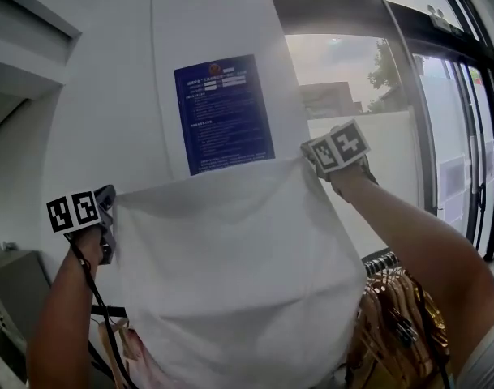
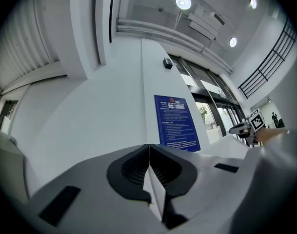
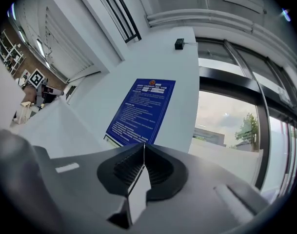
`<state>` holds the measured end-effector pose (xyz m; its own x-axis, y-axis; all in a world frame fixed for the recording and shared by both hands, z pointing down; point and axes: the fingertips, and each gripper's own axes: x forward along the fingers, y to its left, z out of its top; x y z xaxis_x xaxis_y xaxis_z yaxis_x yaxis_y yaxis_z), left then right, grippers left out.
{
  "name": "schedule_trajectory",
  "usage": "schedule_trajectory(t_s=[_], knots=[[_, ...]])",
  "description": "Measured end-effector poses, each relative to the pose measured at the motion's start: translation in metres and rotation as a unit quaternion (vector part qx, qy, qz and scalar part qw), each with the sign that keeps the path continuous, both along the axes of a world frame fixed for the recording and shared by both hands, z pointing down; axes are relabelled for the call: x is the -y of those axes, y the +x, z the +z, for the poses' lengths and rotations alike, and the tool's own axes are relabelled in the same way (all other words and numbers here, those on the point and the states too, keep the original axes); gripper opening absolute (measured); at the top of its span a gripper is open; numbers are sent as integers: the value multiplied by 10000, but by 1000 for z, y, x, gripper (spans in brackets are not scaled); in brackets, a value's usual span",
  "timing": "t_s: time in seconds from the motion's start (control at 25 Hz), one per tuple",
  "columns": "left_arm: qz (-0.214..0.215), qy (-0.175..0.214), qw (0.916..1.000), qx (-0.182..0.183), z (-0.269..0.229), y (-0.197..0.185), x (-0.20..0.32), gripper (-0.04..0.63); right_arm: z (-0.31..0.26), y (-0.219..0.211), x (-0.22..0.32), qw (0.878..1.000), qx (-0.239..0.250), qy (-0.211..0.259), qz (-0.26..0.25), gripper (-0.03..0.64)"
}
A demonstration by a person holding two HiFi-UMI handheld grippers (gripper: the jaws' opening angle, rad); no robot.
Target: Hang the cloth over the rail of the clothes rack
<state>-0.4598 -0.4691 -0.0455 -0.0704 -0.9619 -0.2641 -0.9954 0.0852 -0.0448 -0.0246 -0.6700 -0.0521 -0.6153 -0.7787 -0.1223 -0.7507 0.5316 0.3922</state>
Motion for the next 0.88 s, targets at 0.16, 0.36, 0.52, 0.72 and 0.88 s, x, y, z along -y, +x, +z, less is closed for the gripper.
schedule_trajectory(t_s=[0.16,0.36,0.52,0.72,0.88], knots=[[-22,-228,9997,51,11,-22,36,9,13,-20,37,9998,-59,-191,12,11],[213,-524,9984,45,31,-42,89,9,40,-37,75,9987,-173,-427,208,11],[437,-707,9965,5,43,-54,121,9,58,-46,97,9969,-385,-573,366,11],[727,-891,9930,-251,64,-60,147,9,80,-51,114,9943,-655,-710,460,11],[813,-996,9912,-307,75,-58,156,11,85,-52,118,9934,-601,-876,431,12]])
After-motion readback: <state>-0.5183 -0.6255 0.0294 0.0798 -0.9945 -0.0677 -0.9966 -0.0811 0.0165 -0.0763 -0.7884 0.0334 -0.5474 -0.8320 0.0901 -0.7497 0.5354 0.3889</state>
